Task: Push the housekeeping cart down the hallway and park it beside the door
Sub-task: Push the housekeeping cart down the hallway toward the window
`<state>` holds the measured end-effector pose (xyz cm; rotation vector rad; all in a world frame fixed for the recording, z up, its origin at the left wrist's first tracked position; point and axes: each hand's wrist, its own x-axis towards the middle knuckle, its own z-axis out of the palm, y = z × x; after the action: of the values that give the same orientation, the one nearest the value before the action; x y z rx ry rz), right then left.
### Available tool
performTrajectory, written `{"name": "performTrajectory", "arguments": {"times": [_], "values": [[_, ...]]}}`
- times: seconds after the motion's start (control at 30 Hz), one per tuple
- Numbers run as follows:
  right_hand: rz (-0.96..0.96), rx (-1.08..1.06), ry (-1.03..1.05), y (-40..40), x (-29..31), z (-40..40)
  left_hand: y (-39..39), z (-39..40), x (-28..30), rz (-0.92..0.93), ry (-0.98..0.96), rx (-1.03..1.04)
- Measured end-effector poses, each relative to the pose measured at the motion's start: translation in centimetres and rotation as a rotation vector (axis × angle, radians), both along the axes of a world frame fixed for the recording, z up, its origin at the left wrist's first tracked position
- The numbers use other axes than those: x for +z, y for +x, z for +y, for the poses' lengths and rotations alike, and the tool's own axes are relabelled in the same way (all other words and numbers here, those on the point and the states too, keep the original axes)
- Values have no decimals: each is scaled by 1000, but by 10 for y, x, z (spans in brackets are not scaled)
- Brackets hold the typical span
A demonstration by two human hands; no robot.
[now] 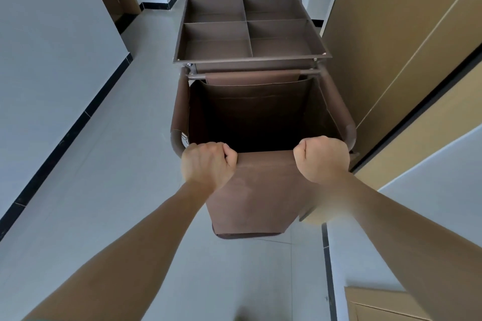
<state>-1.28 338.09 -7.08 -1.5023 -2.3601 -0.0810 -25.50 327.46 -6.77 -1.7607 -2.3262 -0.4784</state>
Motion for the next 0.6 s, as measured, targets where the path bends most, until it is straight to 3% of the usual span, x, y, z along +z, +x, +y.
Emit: {"name": "performTrajectory", "arguments": {"times": [0.23,0.6], "values": [[-47,-2,-12,-23,2,73,-20,72,2,-37,58,-4],[36,45,27,-54,-1,208,-45,199,5,-27,70,45]]}}
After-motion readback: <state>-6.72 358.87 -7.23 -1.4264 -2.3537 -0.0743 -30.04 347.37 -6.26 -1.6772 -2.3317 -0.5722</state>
